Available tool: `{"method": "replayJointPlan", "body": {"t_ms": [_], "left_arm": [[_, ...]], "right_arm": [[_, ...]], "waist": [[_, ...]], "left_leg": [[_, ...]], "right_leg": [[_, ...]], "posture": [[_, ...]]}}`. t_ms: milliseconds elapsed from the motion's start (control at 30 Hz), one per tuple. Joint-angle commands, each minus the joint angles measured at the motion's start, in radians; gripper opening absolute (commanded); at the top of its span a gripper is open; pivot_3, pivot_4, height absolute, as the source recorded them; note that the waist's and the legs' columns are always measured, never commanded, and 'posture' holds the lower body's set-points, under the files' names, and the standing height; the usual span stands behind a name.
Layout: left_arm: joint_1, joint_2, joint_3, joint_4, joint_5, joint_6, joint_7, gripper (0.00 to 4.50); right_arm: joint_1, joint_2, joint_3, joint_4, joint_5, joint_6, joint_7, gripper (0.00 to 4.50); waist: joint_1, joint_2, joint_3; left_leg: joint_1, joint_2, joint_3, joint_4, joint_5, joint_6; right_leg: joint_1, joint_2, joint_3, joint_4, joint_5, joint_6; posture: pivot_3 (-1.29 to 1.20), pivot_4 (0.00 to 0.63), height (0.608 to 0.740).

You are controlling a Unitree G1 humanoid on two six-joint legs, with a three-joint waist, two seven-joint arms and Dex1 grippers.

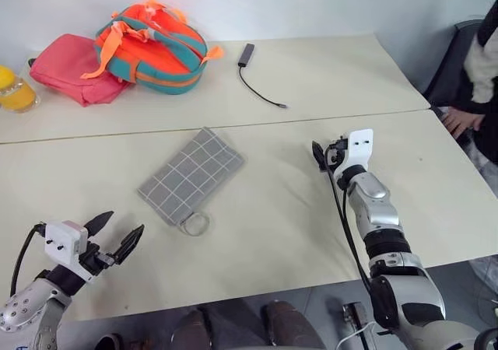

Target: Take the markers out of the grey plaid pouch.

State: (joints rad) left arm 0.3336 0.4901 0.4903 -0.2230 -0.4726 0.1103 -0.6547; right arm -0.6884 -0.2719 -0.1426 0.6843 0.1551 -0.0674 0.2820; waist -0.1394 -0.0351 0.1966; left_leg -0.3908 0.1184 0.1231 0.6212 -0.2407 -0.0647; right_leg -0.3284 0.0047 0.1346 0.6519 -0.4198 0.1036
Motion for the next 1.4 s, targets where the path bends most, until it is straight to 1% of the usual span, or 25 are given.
{"method": "replayJointPlan", "body": {"t_ms": [33,233,667,933,1100,1200,1233,1267,1300,1333,1367,1400], "left_arm": [[0.012,0.003,0.011,-0.020,-0.017,-0.011,-0.017,4.20],[-0.007,0.009,0.006,-0.030,0.014,-0.019,0.002,4.20],[-0.026,0.007,0.012,-0.006,-0.004,-0.023,-0.018,4.20],[-0.033,0.014,0.008,-0.003,0.016,-0.036,-0.020,4.20],[-0.039,0.011,0.001,-0.001,0.026,-0.058,-0.026,4.20],[-0.046,0.015,0.005,0.004,0.041,-0.071,-0.020,4.24],[-0.052,0.017,0.009,0.008,0.057,-0.091,-0.015,4.24],[-0.058,0.022,0.014,0.015,0.079,-0.122,-0.011,4.24],[-0.067,0.026,0.019,0.027,0.109,-0.163,-0.003,4.24],[-0.076,0.030,0.021,0.040,0.129,-0.191,0.005,4.24],[-0.082,0.032,0.021,0.051,0.141,-0.209,0.009,4.24],[-0.092,0.041,0.014,0.069,0.171,-0.241,0.016,4.24]], "right_arm": [[-0.002,-0.017,-0.009,-0.048,-0.003,-0.014,0.006,4.22],[0.000,-0.014,-0.003,-0.060,-0.003,-0.009,0.013,4.22],[0.015,-0.007,0.007,-0.096,-0.003,0.003,0.020,4.22],[0.019,-0.007,0.012,-0.110,-0.003,0.009,0.023,4.22],[0.018,0.009,0.040,-0.147,0.001,0.015,0.059,4.22],[0.034,0.027,0.068,-0.197,0.017,0.024,0.118,3.64],[0.042,0.031,0.091,-0.224,0.015,0.021,0.150,3.21],[0.046,0.033,0.116,-0.243,0.002,0.016,0.174,2.99],[0.045,0.039,0.148,-0.255,-0.023,0.006,0.187,2.67],[0.042,0.046,0.171,-0.261,-0.040,-0.001,0.192,2.21],[0.039,0.051,0.183,-0.262,-0.050,-0.004,0.192,1.89],[0.025,0.077,0.200,-0.254,-0.051,-0.008,0.194,1.54]], "waist": [[-0.001,0.000,0.000],[0.000,0.000,0.000],[0.000,0.000,0.000],[0.000,0.000,0.000],[-0.001,0.000,0.000],[0.000,0.000,0.000],[0.000,0.000,0.000],[0.001,0.000,0.000],[0.001,0.000,0.000],[0.001,0.000,0.000],[0.000,0.000,0.000],[0.001,0.000,0.000]], "left_leg": [[0.000,0.000,0.000,0.000,0.000,0.000],[0.000,0.000,0.000,0.000,0.000,0.000],[0.000,0.000,0.000,0.000,0.000,0.000],[0.000,0.000,0.000,0.000,0.000,0.000],[0.000,0.000,0.000,0.000,0.000,0.000],[0.000,0.001,0.000,0.000,0.000,0.000],[0.000,0.001,0.000,0.000,0.000,0.000],[0.000,0.001,0.000,0.000,0.000,0.000],[0.000,0.000,0.000,0.000,0.000,0.000],[0.000,0.000,0.000,0.000,0.000,0.000],[0.000,0.001,0.000,0.000,0.000,0.000],[0.000,0.001,0.000,0.000,0.000,-0.001]], "right_leg": [[0.000,0.000,0.000,0.000,0.000,0.000],[-0.001,0.000,0.001,0.000,0.000,0.000],[-0.001,0.000,0.002,0.001,0.000,0.000],[-0.001,0.000,0.002,0.001,0.000,0.000],[-0.002,0.001,0.003,0.001,0.000,0.000],[-0.002,0.001,0.003,0.001,0.000,0.000],[-0.002,0.001,0.003,0.001,0.000,0.000],[-0.002,0.001,0.003,0.001,0.000,0.000],[-0.002,0.001,0.003,0.001,0.000,0.000],[-0.002,0.001,0.002,0.001,0.000,0.000],[-0.002,0.001,0.003,0.001,0.000,0.000],[-0.002,0.000,0.003,0.001,0.000,0.000]], "posture": [[0.00,0.150,0.740],[0.00,0.150,0.740],[0.00,0.150,0.740],[0.00,0.150,0.740],[0.00,0.150,0.740],[0.00,0.150,0.740],[0.00,0.150,0.740],[0.00,0.150,0.740],[0.00,0.150,0.740],[0.00,0.150,0.740],[0.00,0.150,0.740],[0.00,0.150,0.740]]}}
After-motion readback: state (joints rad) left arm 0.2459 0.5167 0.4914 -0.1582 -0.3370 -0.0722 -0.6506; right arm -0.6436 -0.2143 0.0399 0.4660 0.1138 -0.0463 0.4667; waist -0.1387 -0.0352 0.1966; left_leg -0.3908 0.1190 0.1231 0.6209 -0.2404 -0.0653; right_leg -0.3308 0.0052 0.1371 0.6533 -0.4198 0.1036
